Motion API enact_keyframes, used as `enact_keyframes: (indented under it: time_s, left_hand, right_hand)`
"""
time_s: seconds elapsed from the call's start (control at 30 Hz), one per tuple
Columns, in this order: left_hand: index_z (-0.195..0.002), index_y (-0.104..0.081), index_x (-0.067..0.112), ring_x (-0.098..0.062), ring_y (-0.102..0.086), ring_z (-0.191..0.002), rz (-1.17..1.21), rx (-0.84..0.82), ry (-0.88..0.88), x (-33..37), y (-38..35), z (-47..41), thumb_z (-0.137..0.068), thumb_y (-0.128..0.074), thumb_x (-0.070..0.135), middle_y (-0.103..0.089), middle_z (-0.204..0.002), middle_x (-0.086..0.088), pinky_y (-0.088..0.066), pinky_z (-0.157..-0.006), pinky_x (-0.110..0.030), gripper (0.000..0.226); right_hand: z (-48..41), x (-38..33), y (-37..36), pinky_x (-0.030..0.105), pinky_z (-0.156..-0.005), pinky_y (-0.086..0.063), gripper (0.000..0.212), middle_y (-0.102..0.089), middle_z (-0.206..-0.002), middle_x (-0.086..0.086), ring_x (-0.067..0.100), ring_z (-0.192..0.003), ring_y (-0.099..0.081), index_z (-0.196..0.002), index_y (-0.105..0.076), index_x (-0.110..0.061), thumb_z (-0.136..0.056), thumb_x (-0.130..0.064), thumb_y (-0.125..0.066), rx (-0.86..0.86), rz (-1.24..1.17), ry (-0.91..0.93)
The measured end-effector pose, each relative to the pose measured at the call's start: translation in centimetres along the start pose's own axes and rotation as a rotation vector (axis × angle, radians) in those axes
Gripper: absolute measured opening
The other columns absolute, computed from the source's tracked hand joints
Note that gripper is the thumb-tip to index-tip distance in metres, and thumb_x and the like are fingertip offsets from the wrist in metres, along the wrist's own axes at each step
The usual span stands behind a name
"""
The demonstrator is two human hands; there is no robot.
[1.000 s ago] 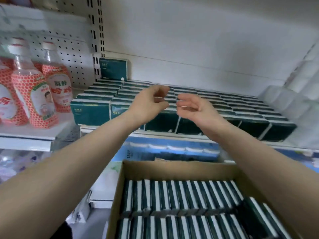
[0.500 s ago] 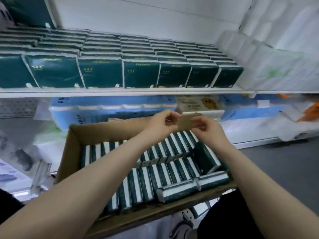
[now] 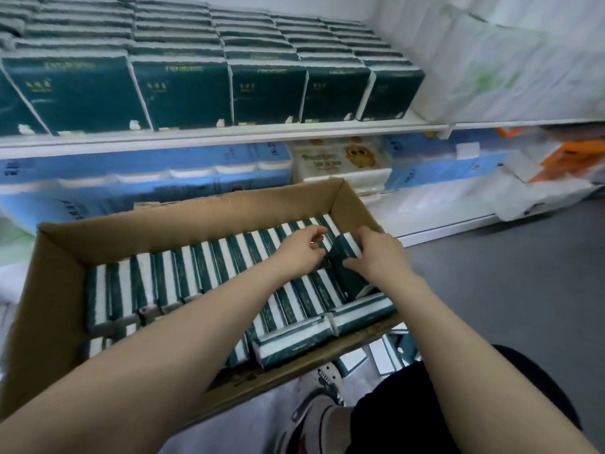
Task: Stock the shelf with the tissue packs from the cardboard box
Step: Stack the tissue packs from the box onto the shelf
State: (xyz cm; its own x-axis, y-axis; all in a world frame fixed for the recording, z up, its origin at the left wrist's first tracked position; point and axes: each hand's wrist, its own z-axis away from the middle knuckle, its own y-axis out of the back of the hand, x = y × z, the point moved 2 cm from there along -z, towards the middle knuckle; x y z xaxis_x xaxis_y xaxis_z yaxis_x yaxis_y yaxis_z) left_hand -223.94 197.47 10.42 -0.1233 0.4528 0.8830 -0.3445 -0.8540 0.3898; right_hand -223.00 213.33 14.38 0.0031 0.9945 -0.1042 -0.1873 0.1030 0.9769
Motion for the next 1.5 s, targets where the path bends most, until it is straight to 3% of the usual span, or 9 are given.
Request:
enact_keyframes:
  time_s: [0.17, 0.3, 0.47, 0.6, 0.7, 0.83, 1.13, 1.37, 1.5]
  left_hand:
    - [-0.151, -0.029, 0.016, -0.020, -0.045, -0.133, -0.055, -0.041, 0.033, -0.8, -0.7, -0.2, -0.096, -0.054, 0.009, -0.041, -0.150, -0.008, -0.039, -0.101, -0.024, 0.060]
    - [-0.153, -0.021, 0.022, -0.022, -0.040, -0.137, -0.106, 0.001, 0.033, -1.5, 0.6, 0.4, -0.093, -0.059, 0.013, -0.033, -0.155, -0.004, -0.039, -0.107, -0.028, 0.072]
    - [-0.145, -0.039, 0.019, -0.013, -0.049, -0.124, 0.012, 0.050, -0.023, -1.2, 3.2, 1.9, -0.093, -0.059, 0.010, -0.052, -0.138, 0.002, -0.037, -0.101, -0.022, 0.057]
    - [-0.132, -0.054, 0.018, -0.017, -0.059, -0.110, 0.085, 0.107, 0.007, -1.5, 5.4, 3.2, -0.092, -0.063, 0.012, -0.060, -0.125, -0.002, -0.046, -0.102, -0.035, 0.042]
    - [-0.126, -0.056, 0.016, -0.019, -0.060, -0.108, 0.131, 0.141, 0.031, -1.8, 6.8, 4.5, -0.092, -0.062, 0.013, -0.061, -0.121, -0.003, -0.048, -0.101, -0.039, 0.035]
    - [-0.120, -0.055, 0.017, -0.018, -0.058, -0.108, 0.237, 0.216, 0.039, -2.3, 9.1, 6.4, -0.094, -0.060, 0.011, -0.059, -0.121, -0.004, -0.052, -0.094, -0.036, 0.027]
    - [-0.119, -0.046, 0.021, -0.022, -0.065, -0.101, 0.413, 0.354, -0.045, -1.3, 15.2, 11.0, -0.095, -0.057, 0.007, -0.056, -0.117, -0.009, -0.059, -0.081, -0.044, 0.030]
    - [-0.102, -0.050, 0.036, -0.024, -0.067, -0.093, 0.274, 0.555, -0.176, 1.6, 22.7, 14.6, -0.092, -0.062, 0.014, -0.063, -0.105, -0.002, -0.055, -0.086, -0.049, 0.027]
    - [-0.112, -0.050, 0.025, -0.026, -0.067, -0.095, 0.273, 0.645, -0.260, 3.5, 27.2, 16.6, -0.093, -0.060, 0.012, -0.066, -0.103, -0.003, -0.055, -0.089, -0.045, 0.025]
  right_hand:
    - [-0.3, -1.0, -1.2, 0.032, -0.063, -0.045, 0.059, -0.067, -0.103, 0.009, 0.030, -0.090, -0.064, -0.131, -0.042, -0.018, -0.083, -0.029, -0.075, -0.036, 0.047, 0.016]
    - [-1.2, -1.3, -0.4, 0.031, -0.075, -0.048, 0.055, -0.065, -0.108, 0.004, 0.025, -0.096, -0.062, -0.129, -0.048, -0.022, -0.081, -0.019, -0.075, -0.055, -0.262, -0.008]
    - [-1.5, -2.0, 0.3, 0.036, -0.085, -0.055, 0.029, -0.070, -0.101, 0.002, 0.021, -0.094, -0.067, -0.109, -0.062, -0.024, -0.085, -0.009, -0.072, -0.136, -0.731, -0.013]
    - [-1.2, -3.1, 0.7, 0.028, -0.075, -0.055, 0.028, -0.070, -0.102, -0.001, 0.018, -0.093, -0.067, -0.109, -0.064, -0.022, -0.090, -0.001, -0.065, -0.201, -0.955, 0.022]
    - [-1.0, -3.8, 0.6, 0.023, -0.065, -0.053, 0.030, -0.067, -0.109, 0.001, 0.015, -0.096, -0.065, -0.120, -0.063, -0.020, -0.091, -0.012, -0.069, -0.178, -1.004, 0.036]
    - [-0.9, -4.0, 0.9, 0.035, -0.088, -0.054, 0.036, -0.067, -0.113, -0.002, 0.016, -0.105, -0.063, -0.123, -0.062, -0.023, -0.090, -0.035, -0.071, -0.095, -1.024, -0.006]
    - [0.7, -10.1, 3.6, 0.034, -0.084, -0.058, 0.034, -0.071, -0.111, 0.012, 0.025, -0.097, -0.073, -0.119, -0.061, -0.011, -0.088, -0.013, -0.073, -0.133, -1.271, 0.149]
    - [1.1, -17.5, 9.9, 0.034, -0.084, -0.059, 0.033, -0.075, -0.101, 0.006, 0.022, -0.094, -0.074, -0.118, -0.061, -0.010, -0.087, -0.011, -0.073, -0.045, -1.295, 0.312]
    - [0.5, -22.3, 14.1, 0.031, -0.080, -0.059, 0.029, -0.074, -0.099, 0.011, 0.024, -0.089, -0.073, -0.117, -0.061, -0.006, -0.089, -0.009, -0.070, -0.008, -1.310, 0.435]
